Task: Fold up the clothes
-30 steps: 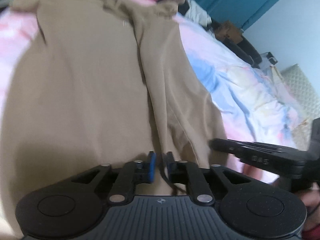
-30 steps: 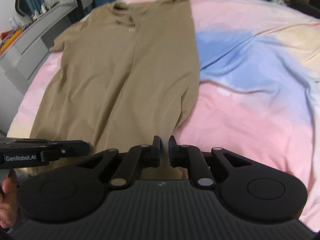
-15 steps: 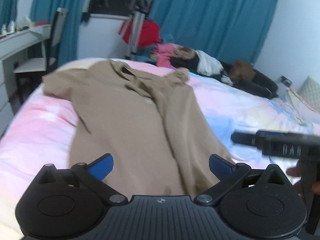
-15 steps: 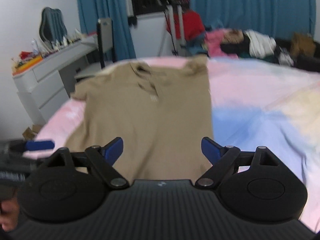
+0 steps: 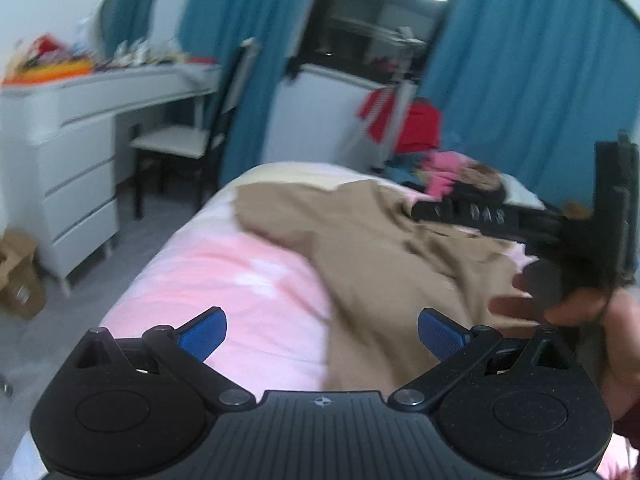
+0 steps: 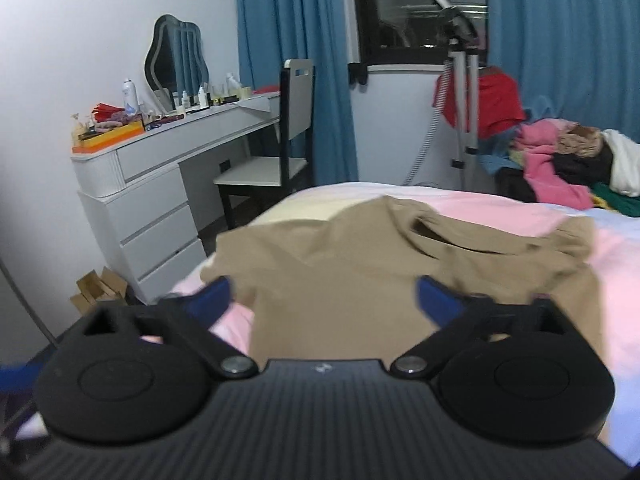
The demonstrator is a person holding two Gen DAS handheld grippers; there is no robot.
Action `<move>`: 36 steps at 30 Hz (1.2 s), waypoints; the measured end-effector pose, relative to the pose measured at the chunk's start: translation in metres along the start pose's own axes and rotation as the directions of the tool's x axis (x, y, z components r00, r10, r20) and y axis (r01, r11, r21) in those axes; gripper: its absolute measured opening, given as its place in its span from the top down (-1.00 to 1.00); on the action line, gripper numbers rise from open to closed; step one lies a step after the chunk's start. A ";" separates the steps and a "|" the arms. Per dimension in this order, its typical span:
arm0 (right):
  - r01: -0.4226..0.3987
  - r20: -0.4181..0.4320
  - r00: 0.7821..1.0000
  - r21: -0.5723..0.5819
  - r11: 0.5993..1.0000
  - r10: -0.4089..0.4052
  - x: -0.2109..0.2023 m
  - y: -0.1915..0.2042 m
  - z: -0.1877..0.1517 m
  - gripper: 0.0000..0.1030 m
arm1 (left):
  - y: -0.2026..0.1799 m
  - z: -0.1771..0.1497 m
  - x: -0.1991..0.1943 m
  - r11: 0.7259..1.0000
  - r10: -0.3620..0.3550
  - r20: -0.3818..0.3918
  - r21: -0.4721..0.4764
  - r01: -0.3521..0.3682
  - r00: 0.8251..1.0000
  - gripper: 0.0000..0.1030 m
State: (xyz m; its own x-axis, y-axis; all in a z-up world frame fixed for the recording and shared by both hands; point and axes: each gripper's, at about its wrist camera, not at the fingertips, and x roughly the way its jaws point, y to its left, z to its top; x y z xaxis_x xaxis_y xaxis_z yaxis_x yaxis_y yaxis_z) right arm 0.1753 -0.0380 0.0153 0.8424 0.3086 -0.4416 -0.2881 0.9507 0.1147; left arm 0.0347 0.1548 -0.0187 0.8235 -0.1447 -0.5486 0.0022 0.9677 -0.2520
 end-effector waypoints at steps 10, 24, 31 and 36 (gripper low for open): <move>-0.086 -0.068 0.995 -0.192 0.978 0.074 0.140 0.066 0.000 -1.00 | 0.033 -0.003 0.037 0.995 0.066 -0.051 -0.075 -0.069 0.997 -0.99; -0.111 -0.254 0.967 -0.284 0.952 0.037 0.251 0.129 0.009 -0.21 | 0.041 -0.008 0.047 0.982 0.093 -0.054 -0.161 -0.101 0.994 -0.99; 0.037 -0.206 0.976 -0.141 0.989 -0.066 0.226 0.100 0.044 0.84 | 0.043 -0.009 0.047 0.977 0.100 -0.034 -0.186 -0.104 0.994 -0.99; 0.099 -0.077 0.992 -0.064 0.993 -0.104 0.165 0.041 0.084 0.86 | 0.031 -0.009 0.035 0.986 0.064 0.020 -0.153 -0.060 0.998 -0.99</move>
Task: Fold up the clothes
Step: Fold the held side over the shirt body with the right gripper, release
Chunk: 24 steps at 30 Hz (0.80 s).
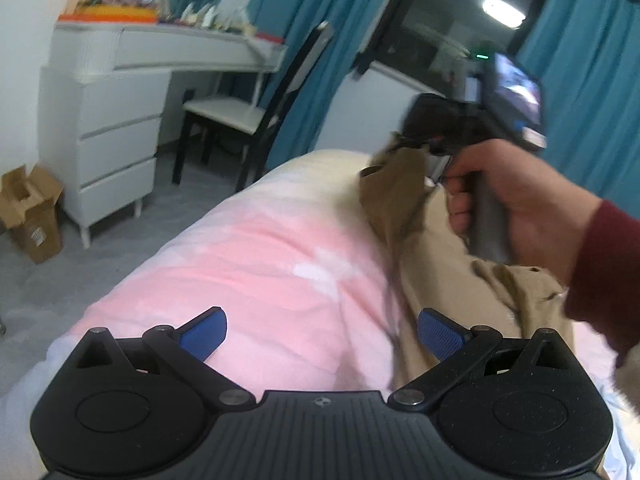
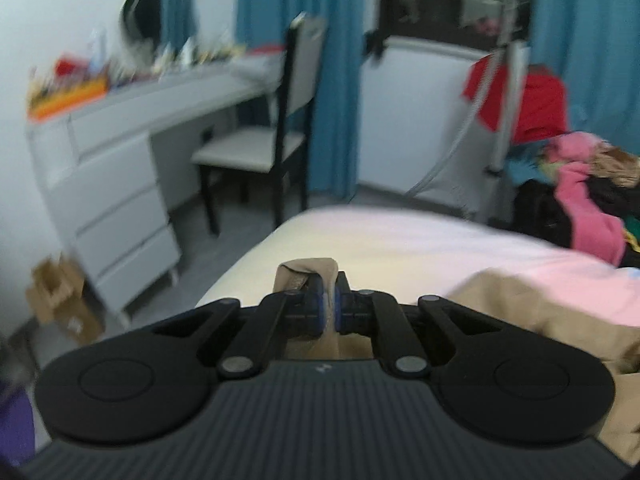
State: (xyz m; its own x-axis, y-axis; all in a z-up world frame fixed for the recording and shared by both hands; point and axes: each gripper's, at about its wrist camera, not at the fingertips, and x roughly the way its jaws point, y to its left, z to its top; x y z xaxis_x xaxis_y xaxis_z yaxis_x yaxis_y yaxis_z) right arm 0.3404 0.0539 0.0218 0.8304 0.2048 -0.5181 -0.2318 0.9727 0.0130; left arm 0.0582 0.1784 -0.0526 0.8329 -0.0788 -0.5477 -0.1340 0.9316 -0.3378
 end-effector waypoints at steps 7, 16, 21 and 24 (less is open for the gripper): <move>0.112 0.103 0.986 0.183 0.977 -0.132 -0.057 -0.125 0.000 0.86 | -0.028 -0.010 -0.012 0.988 -0.144 0.030 0.070 0.141 0.989 -0.99; 0.196 0.011 0.974 0.451 0.870 -0.225 -0.048 -0.262 -0.104 0.86 | -0.066 -0.037 0.012 0.962 -0.209 -0.094 0.161 0.222 0.973 -0.99; 0.187 -0.018 0.979 0.481 0.856 -0.204 -0.021 -0.266 -0.136 0.82 | -0.076 -0.045 0.030 0.958 -0.190 -0.126 0.193 0.212 0.974 -0.99; 0.172 -0.035 0.984 0.477 0.862 -0.176 -0.017 -0.262 -0.134 0.60 | -0.081 -0.047 0.038 0.954 -0.184 -0.138 0.212 0.210 0.973 -0.99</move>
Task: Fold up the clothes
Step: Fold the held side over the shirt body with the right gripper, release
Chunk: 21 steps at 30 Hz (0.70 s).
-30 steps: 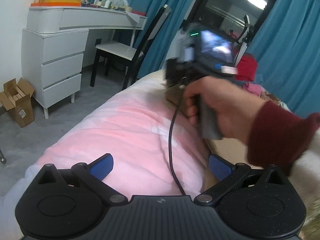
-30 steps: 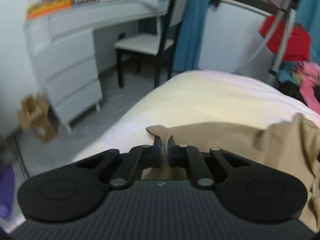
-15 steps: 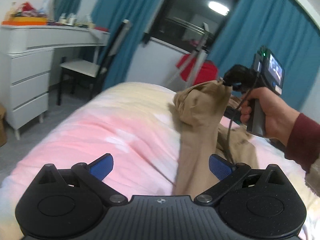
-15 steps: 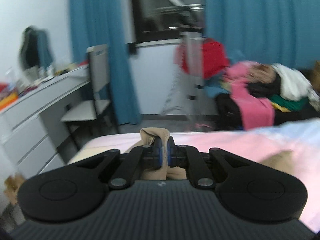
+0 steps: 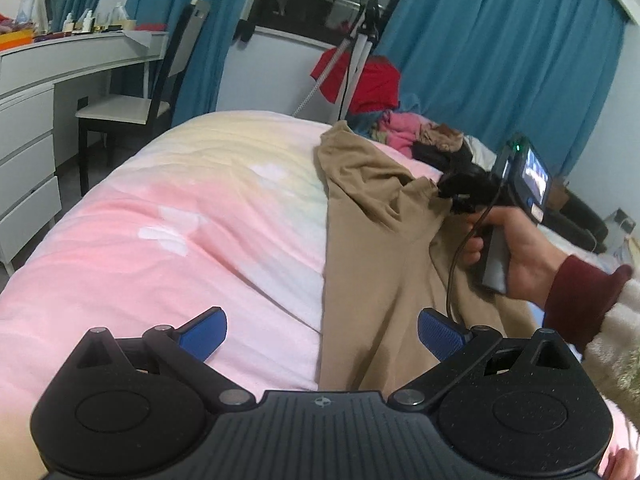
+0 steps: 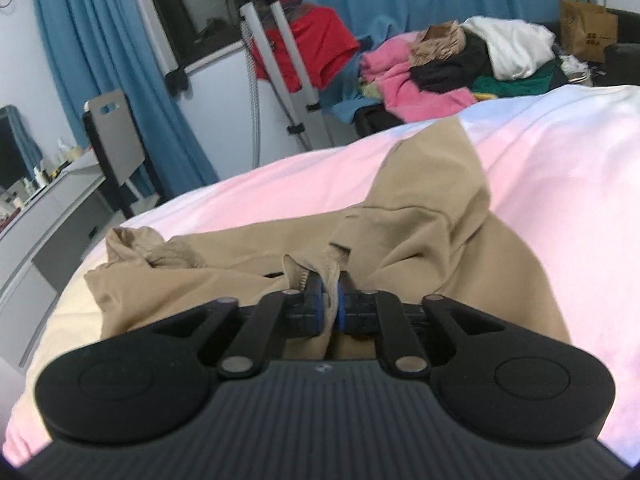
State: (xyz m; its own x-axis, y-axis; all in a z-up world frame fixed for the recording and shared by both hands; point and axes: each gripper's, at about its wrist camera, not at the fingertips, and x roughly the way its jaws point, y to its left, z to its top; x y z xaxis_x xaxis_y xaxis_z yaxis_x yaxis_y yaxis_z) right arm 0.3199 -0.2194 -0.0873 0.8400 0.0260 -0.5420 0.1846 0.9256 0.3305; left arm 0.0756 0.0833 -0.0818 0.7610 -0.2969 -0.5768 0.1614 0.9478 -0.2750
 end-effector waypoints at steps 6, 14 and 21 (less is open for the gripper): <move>-0.097 0.050 0.994 0.008 0.995 0.097 -0.055 0.011 0.012 -1.00 | -0.010 0.002 0.008 1.000 -0.001 0.001 0.010 0.001 1.000 -0.99; -0.116 0.096 0.987 -0.159 0.980 0.133 -0.176 0.046 0.001 -1.00 | -0.031 -0.002 -0.013 0.994 -0.002 0.019 0.105 0.000 1.000 -0.99; -0.142 -0.010 0.990 -0.150 0.979 0.142 -0.280 0.028 -0.068 -1.00 | -0.034 -0.006 -0.036 0.994 -0.033 -0.008 0.099 0.034 0.999 -0.99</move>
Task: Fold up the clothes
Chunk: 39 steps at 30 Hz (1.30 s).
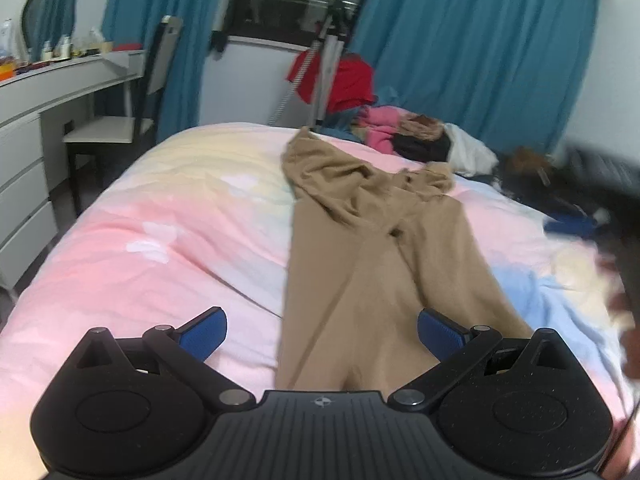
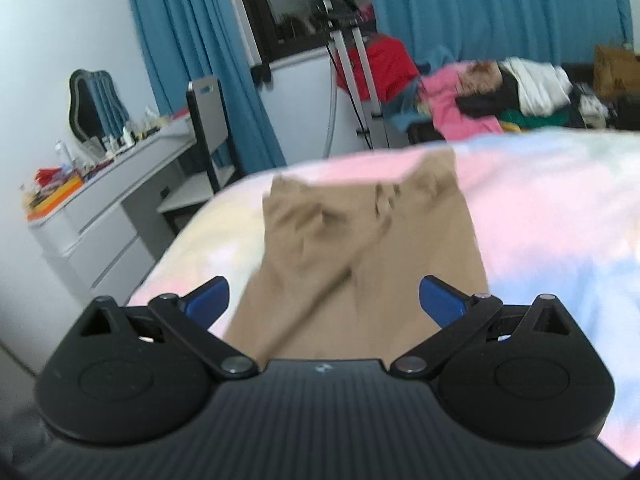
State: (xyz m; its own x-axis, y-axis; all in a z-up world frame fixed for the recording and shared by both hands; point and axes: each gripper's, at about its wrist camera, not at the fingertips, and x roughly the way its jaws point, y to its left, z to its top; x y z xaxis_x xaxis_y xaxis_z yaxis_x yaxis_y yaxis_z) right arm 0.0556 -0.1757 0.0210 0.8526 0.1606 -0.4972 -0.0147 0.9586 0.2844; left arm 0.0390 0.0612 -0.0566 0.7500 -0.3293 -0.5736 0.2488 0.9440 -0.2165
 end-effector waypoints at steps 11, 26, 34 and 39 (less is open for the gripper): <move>-0.006 0.027 1.000 0.245 0.970 -0.001 -0.084 -0.055 -0.085 -1.00 | 0.020 -0.009 0.021 0.994 -0.043 -0.357 -0.111 0.003 0.933 -0.86; -0.041 0.008 0.999 0.371 0.928 0.041 -0.075 -0.084 -0.095 -1.00 | 0.050 -0.006 0.036 0.999 -0.019 -0.669 -0.042 -0.012 0.743 -0.28; -0.048 -0.016 0.998 0.369 0.928 0.058 -0.072 -0.083 -0.099 -1.00 | -0.007 0.007 0.005 0.991 0.100 -0.625 0.135 -0.020 0.774 0.93; -0.056 -0.028 0.997 0.369 0.928 0.071 -0.068 -0.081 -0.101 -1.00 | -0.066 0.024 -0.023 0.989 0.064 -0.551 0.147 0.021 0.832 0.93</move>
State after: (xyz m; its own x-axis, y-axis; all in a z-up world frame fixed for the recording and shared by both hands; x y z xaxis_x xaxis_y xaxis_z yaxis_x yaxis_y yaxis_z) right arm -0.0537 -0.2410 -0.0508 0.8343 0.2352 -0.4986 0.1314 0.7936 0.5941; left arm 0.0205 0.0071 -0.0103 0.3028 -0.2241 -0.9263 0.3513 0.9298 -0.1101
